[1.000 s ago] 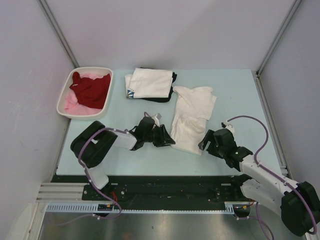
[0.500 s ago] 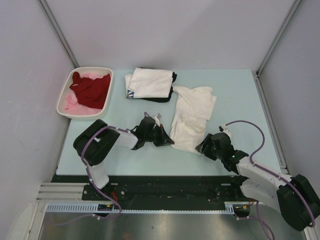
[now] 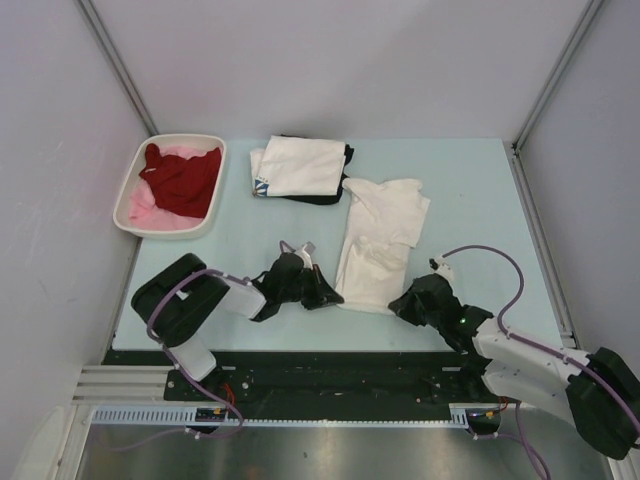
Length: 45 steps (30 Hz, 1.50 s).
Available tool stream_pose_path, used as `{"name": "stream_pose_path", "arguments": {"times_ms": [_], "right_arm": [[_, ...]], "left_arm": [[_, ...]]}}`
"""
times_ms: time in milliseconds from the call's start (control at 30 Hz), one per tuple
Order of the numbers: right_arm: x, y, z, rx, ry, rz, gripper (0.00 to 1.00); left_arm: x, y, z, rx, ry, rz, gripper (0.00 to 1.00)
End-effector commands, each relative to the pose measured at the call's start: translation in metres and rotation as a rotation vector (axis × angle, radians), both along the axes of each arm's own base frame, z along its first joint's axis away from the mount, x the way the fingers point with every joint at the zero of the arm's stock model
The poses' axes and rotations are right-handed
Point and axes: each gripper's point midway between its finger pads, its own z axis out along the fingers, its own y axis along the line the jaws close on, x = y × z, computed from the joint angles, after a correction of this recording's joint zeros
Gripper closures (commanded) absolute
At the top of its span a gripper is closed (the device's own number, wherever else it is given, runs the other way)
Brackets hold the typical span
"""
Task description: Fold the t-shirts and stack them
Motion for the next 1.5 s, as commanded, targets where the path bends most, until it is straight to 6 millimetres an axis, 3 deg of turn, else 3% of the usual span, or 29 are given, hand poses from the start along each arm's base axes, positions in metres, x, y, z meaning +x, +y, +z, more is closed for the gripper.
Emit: {"name": "stream_pose_path", "arguments": {"times_ms": [0,233,400,433,567,667,733,833,1000,1133,1333,1467], "right_arm": [[-0.016,-0.018,0.002,-0.085,0.001,-0.004,1.00],[-0.044,-0.019,0.005,-0.127,-0.017,0.017,1.00],[-0.044,-0.014,0.022,-0.130,-0.058,0.033,1.00],[-0.043,-0.009,0.033,-0.117,-0.080,0.044,1.00],[-0.048,-0.010,0.039,-0.141,-0.100,0.038,1.00],[-0.057,-0.006,0.030,-0.156,-0.069,0.063,1.00],[-0.061,-0.001,0.033,-0.154,-0.090,0.084,1.00],[-0.057,0.004,0.046,-0.136,-0.124,0.078,1.00],[-0.044,0.002,0.091,-0.120,-0.218,0.048,1.00],[-0.033,-0.001,0.114,-0.136,-0.268,0.043,1.00],[-0.018,-0.001,0.131,-0.126,-0.304,0.018,1.00],[0.001,0.000,0.131,-0.118,-0.295,0.013,1.00]], "left_arm": [[-0.051,0.010,-0.015,0.084,0.045,-0.022,1.00],[-0.114,-0.006,-0.005,0.061,0.054,-0.037,1.00],[-0.117,-0.013,0.025,0.042,0.003,-0.037,1.00],[-0.112,-0.019,0.041,0.023,-0.032,-0.022,1.00],[-0.117,-0.011,0.073,0.073,-0.116,0.008,1.00],[-0.125,-0.001,0.066,0.062,-0.077,0.038,1.00],[-0.133,0.006,0.053,0.076,-0.052,0.033,1.00],[-0.138,0.007,0.055,0.083,-0.055,0.025,1.00],[-0.124,0.008,0.091,0.057,-0.155,0.051,1.00],[-0.104,0.004,0.132,0.047,-0.246,0.075,1.00],[-0.072,-0.003,0.159,0.034,-0.314,0.065,1.00],[-0.043,-0.003,0.162,0.033,-0.326,0.088,1.00]]}}
